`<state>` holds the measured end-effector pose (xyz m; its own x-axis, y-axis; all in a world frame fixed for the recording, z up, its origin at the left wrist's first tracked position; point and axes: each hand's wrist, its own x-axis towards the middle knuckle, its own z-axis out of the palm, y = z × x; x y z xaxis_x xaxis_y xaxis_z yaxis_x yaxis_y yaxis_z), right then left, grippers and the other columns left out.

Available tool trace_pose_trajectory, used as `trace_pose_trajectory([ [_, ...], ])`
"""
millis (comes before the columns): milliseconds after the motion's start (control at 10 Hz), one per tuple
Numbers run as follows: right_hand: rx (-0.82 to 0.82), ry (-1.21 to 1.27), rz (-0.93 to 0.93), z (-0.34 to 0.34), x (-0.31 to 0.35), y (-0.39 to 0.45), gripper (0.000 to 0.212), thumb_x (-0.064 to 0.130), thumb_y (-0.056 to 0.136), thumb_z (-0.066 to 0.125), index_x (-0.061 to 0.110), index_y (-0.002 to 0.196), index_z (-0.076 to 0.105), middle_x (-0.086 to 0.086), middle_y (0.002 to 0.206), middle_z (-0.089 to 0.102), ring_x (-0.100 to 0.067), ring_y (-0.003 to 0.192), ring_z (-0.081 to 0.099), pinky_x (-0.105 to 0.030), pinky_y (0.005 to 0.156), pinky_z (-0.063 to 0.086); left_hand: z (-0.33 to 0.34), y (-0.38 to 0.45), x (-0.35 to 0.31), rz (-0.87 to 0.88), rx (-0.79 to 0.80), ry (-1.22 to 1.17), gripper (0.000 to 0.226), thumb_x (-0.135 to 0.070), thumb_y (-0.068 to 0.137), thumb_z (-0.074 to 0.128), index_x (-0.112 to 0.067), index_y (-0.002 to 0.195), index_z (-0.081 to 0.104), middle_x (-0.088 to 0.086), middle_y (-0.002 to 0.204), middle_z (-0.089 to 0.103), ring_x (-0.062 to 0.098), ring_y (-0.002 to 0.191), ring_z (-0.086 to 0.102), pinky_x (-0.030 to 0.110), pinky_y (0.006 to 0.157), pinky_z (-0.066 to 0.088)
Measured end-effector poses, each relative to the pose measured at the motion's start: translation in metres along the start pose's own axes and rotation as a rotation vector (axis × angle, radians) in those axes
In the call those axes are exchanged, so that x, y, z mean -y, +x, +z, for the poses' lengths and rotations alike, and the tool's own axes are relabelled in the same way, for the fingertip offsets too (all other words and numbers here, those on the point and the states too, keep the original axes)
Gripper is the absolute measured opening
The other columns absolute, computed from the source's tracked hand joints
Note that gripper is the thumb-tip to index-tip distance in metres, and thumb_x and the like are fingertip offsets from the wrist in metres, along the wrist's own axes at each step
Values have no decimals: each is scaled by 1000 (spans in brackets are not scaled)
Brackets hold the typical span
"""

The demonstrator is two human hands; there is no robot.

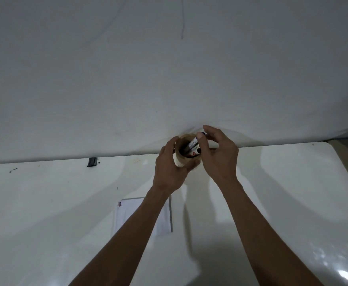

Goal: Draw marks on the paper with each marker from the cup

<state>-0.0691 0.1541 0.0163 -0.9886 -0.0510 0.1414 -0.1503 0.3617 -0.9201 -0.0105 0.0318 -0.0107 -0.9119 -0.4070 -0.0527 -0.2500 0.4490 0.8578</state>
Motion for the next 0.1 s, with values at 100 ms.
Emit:
trace_pose_trajectory([
  [100,-17,44,47,-7,1,0,28,22,97,68,11,122,71,1,115,73,-10,103,65,6,75,38,0,-2,1,-36,-20,8,95,-62,66,78,-28,146,39,-6,141,58,14,126,58,48,94,57],
])
